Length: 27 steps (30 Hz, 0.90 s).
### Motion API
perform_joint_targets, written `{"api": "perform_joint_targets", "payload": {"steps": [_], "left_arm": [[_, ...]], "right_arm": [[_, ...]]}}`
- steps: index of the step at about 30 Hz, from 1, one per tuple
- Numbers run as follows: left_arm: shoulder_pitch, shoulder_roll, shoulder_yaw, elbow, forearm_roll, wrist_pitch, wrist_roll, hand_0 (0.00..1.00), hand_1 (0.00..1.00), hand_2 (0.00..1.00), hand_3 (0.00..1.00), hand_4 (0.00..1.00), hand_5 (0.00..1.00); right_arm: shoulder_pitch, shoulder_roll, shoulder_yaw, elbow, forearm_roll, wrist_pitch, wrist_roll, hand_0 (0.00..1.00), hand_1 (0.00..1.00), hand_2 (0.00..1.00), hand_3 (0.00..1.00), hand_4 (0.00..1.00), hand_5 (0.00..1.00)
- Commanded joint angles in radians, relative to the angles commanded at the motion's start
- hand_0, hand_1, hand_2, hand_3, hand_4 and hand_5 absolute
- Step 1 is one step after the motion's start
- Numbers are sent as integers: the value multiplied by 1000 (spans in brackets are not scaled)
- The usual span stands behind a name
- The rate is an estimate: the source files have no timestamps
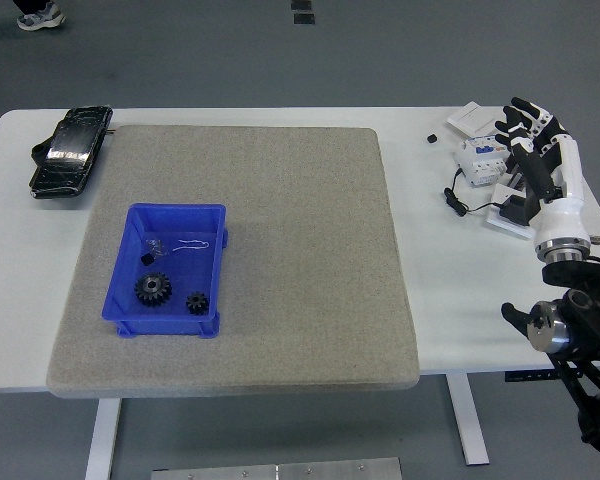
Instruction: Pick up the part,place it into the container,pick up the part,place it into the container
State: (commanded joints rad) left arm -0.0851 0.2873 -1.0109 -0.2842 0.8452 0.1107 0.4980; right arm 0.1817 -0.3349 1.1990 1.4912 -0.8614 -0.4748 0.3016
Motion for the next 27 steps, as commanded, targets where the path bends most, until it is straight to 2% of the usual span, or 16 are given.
{"api": "perform_joint_targets", "payload": {"steps": [27], "left_arm": [[7, -4, -6, -3, 8, 1, 6, 718, 672, 646, 601, 672, 315]], "right_arm": [[17, 6, -47, -25, 16, 7, -1, 724, 702, 746, 724, 746, 454]]}}
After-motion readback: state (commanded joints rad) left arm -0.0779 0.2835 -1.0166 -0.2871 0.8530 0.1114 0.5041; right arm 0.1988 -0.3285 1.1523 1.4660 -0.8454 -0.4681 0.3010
